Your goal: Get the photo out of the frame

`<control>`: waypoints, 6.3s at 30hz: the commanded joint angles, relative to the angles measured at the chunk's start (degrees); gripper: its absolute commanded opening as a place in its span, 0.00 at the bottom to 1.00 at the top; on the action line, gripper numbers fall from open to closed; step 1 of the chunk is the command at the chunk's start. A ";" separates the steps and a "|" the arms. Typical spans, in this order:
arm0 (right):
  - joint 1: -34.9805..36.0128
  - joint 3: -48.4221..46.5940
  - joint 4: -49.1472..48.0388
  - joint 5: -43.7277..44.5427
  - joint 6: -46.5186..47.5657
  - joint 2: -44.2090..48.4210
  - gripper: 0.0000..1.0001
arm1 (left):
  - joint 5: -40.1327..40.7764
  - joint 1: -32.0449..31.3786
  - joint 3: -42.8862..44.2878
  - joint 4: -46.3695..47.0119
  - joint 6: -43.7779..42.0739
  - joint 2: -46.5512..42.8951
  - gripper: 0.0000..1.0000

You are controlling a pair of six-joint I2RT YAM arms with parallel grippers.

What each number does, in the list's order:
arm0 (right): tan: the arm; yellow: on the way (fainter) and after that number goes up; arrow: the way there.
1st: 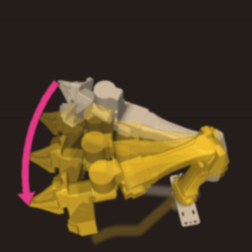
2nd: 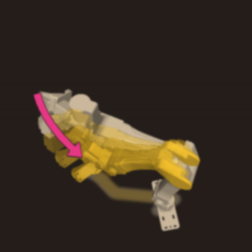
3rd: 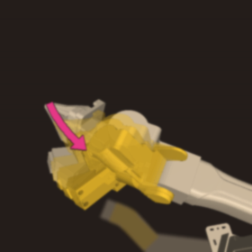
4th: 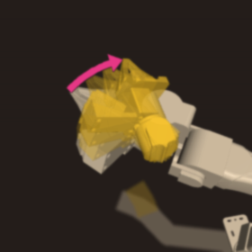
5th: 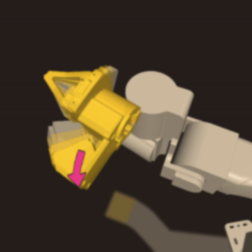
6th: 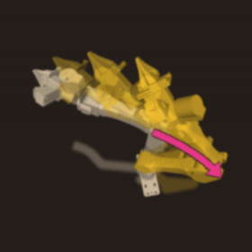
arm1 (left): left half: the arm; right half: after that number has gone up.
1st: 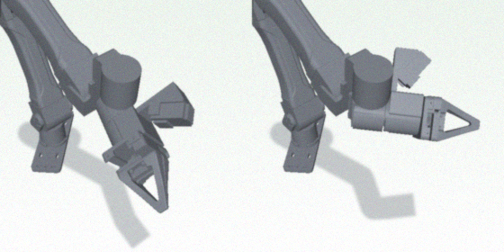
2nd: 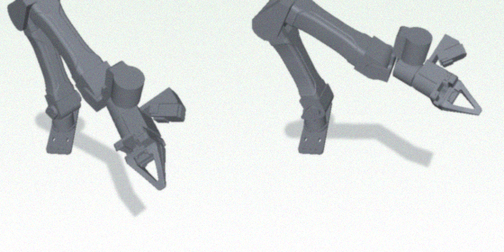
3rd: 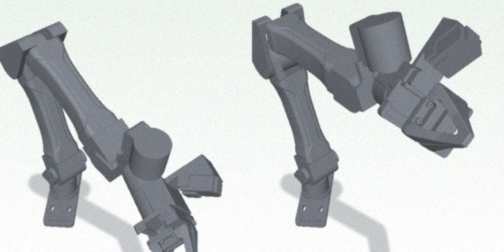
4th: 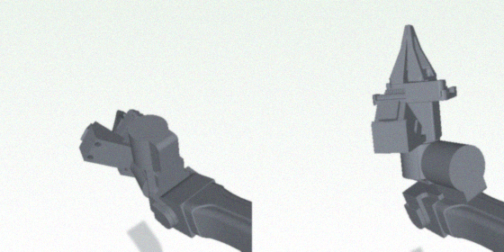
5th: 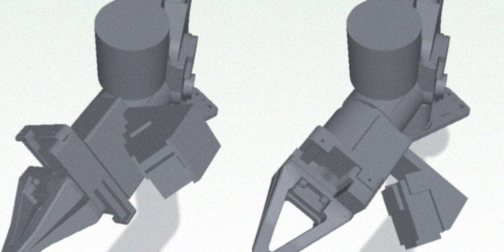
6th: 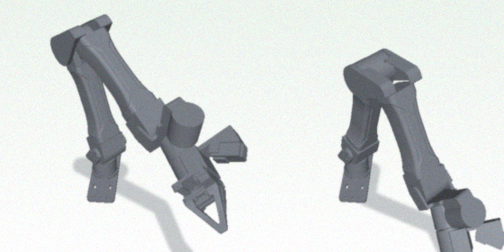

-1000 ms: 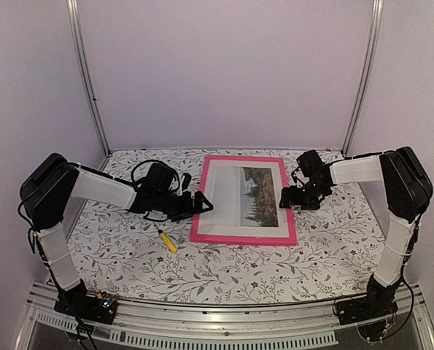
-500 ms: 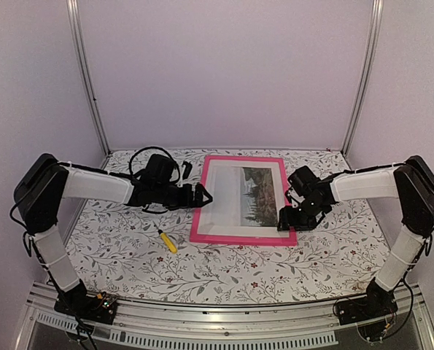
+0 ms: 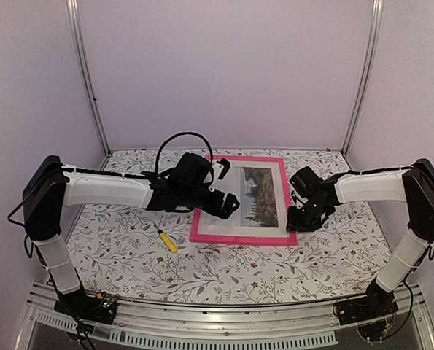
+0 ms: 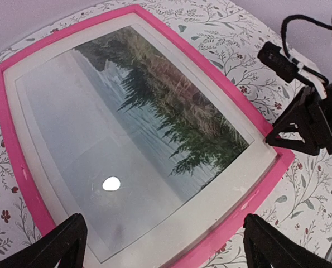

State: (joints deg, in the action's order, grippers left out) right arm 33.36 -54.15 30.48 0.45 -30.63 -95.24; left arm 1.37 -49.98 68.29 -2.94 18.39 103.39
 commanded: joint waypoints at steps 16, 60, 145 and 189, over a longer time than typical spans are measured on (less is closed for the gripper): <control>1.44 -7.77 4.94 3.20 0.66 -2.95 0.09 | 21.29 -20.56 14.19 -7.91 -26.10 17.16 0.99; 1.99 -16.74 12.79 3.95 0.22 -2.12 0.34 | 48.73 -25.63 12.75 8.91 -47.42 25.28 0.91; 2.01 -16.95 13.93 3.90 -0.73 0.35 0.05 | 55.86 -21.52 16.50 21.31 -57.98 30.59 0.25; 1.55 -28.75 -6.44 20.37 5.11 18.62 0.99 | 46.37 -22.09 12.89 23.48 -19.36 2.56 0.00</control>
State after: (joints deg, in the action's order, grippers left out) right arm 35.18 -86.06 26.57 19.25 -26.57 -78.94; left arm 54.06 -71.92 80.95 18.74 -19.51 113.30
